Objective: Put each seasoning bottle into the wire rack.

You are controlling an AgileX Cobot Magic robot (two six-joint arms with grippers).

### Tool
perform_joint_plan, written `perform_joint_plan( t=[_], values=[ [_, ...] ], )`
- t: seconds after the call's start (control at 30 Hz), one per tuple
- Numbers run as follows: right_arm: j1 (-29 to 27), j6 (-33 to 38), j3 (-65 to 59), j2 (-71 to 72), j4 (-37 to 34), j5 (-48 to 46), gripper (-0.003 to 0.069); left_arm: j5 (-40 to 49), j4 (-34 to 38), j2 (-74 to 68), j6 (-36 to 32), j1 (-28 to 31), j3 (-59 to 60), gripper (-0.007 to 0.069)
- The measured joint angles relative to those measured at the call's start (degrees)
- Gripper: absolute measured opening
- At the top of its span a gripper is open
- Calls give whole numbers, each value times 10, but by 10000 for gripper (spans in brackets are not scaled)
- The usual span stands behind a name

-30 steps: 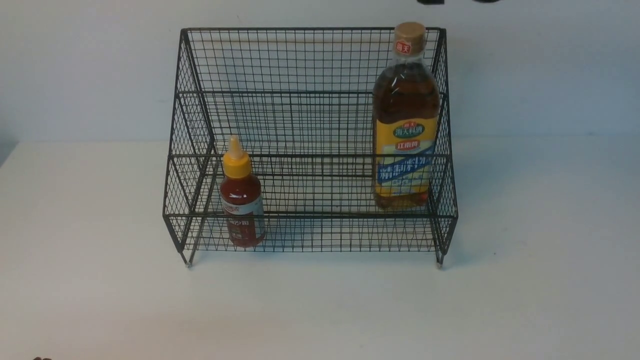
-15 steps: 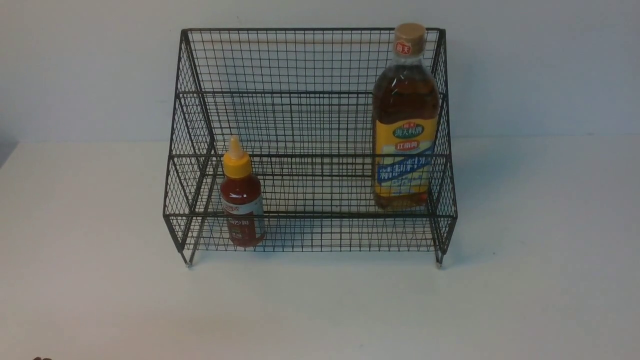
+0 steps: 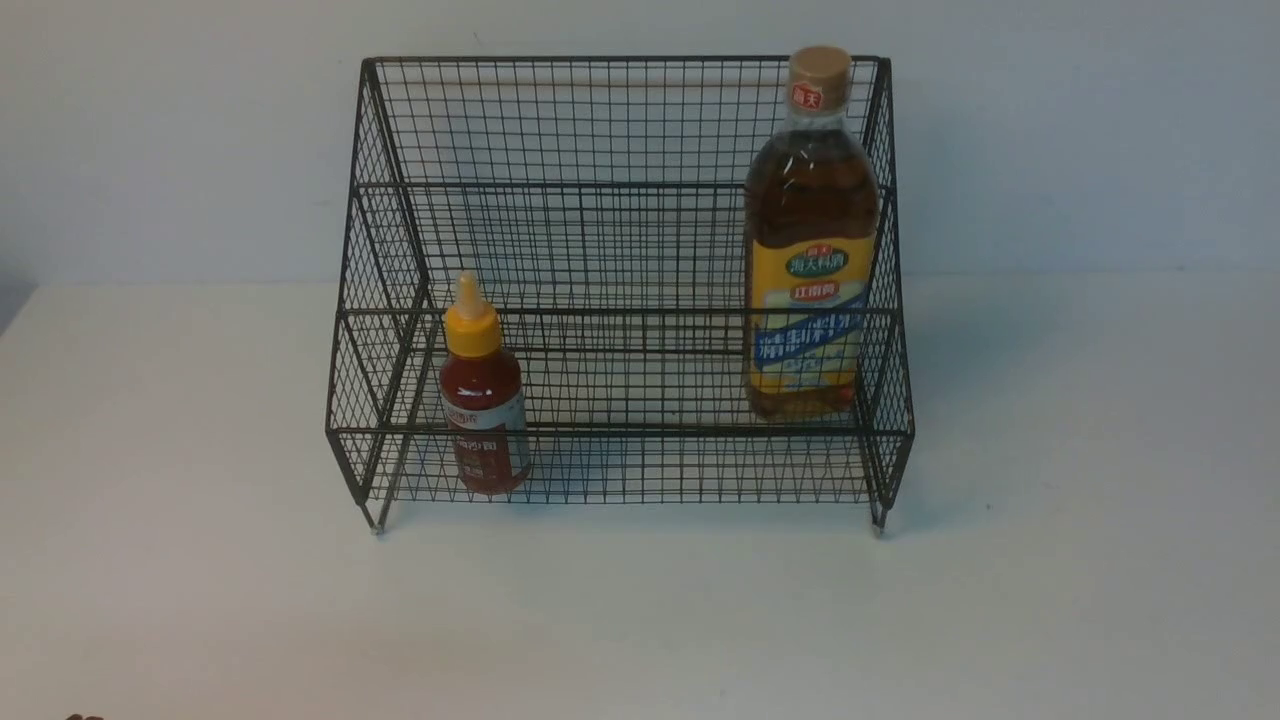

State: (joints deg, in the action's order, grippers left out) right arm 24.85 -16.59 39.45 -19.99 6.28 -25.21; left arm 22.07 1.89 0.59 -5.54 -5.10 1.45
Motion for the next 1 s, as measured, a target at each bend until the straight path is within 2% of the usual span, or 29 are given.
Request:
perform_joint_plan(
  t=[0.2, 0.4, 0.5, 0.67, 0.9, 1.0],
  values=[
    [0, 0, -52, 51, -3, 7, -15, 0, 0, 0, 0, 0, 0, -5],
    [0, 14, -76, 60, -3, 59, -15, 0, 0, 0, 0, 0, 0, -5],
    [0, 63, -92, 60, -20, 117, -15, 0, 0, 0, 0, 0, 0, -5],
    [0, 175, -120, 60, -97, 159, -15, 0, 0, 0, 0, 0, 0, -5],
    [0, 199, -146, 63, -116, 165, -15, 0, 0, 0, 0, 0, 0, -5],
    [-23, 211, -173, 87, -117, 165, -15, 0, 0, 0, 0, 0, 0, -5]
  ],
)
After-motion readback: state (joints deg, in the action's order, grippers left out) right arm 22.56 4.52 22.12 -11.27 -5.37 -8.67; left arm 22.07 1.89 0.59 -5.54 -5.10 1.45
